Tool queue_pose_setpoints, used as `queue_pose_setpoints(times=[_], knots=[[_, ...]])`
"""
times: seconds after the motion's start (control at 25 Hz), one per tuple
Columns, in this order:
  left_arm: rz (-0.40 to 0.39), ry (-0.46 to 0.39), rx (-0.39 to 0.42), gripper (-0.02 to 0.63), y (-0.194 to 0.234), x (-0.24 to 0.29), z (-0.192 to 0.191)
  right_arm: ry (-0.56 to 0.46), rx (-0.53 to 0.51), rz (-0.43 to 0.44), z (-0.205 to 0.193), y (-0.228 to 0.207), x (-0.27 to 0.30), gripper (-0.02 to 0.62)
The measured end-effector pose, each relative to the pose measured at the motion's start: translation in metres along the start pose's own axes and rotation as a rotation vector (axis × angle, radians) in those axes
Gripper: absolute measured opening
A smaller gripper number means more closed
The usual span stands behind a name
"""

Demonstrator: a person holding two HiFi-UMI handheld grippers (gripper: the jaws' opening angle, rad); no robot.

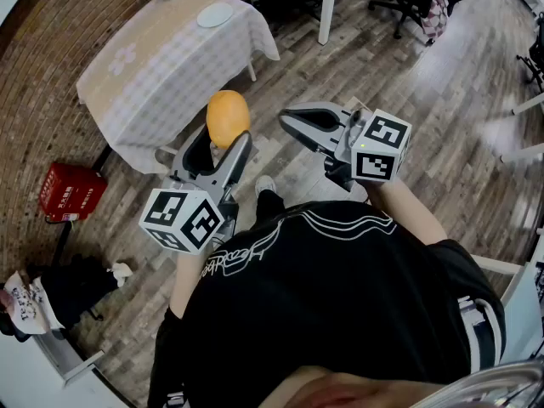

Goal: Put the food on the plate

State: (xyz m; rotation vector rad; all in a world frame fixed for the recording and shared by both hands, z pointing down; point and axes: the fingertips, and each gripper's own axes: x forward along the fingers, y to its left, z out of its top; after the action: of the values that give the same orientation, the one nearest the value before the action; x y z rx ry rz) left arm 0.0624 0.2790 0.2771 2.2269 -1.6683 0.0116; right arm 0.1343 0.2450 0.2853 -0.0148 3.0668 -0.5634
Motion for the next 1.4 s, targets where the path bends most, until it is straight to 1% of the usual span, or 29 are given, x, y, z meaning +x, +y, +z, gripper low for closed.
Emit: queue_pose_setpoints(times=[0.32, 0.6, 0.84, 1.04, 1.4], knots=[[-0.011, 0.002, 0.005, 0.291, -0.001, 0.002, -0.003, -0.007, 0.004, -0.009, -0.002, -0.001, -0.001, -0.003], [-0.030, 0.018, 0.004, 0.291, 0.012, 0.015, -0.006, -0.010, 0.007, -0.047, -0.008, -0.017, 0.005, -0.003], [-0.045, 0.046, -0.008, 0.291, 0.043, 0.036, -0.012, -0.022, 0.040, -0.072, -0.016, -0.047, 0.025, -0.003], [-0.068, 0.070, -0.042, 0.291, 0.097, 0.062, 0.018, 0.003, 0.066, -0.110, 0.007, -0.084, 0.074, -0.003], [-0.107, 0.070, -0.037, 0.291, 0.161, 0.097, 0.043, 0.007, 0.066, -0.163, 0.020, -0.133, 0.124, -0.003]])
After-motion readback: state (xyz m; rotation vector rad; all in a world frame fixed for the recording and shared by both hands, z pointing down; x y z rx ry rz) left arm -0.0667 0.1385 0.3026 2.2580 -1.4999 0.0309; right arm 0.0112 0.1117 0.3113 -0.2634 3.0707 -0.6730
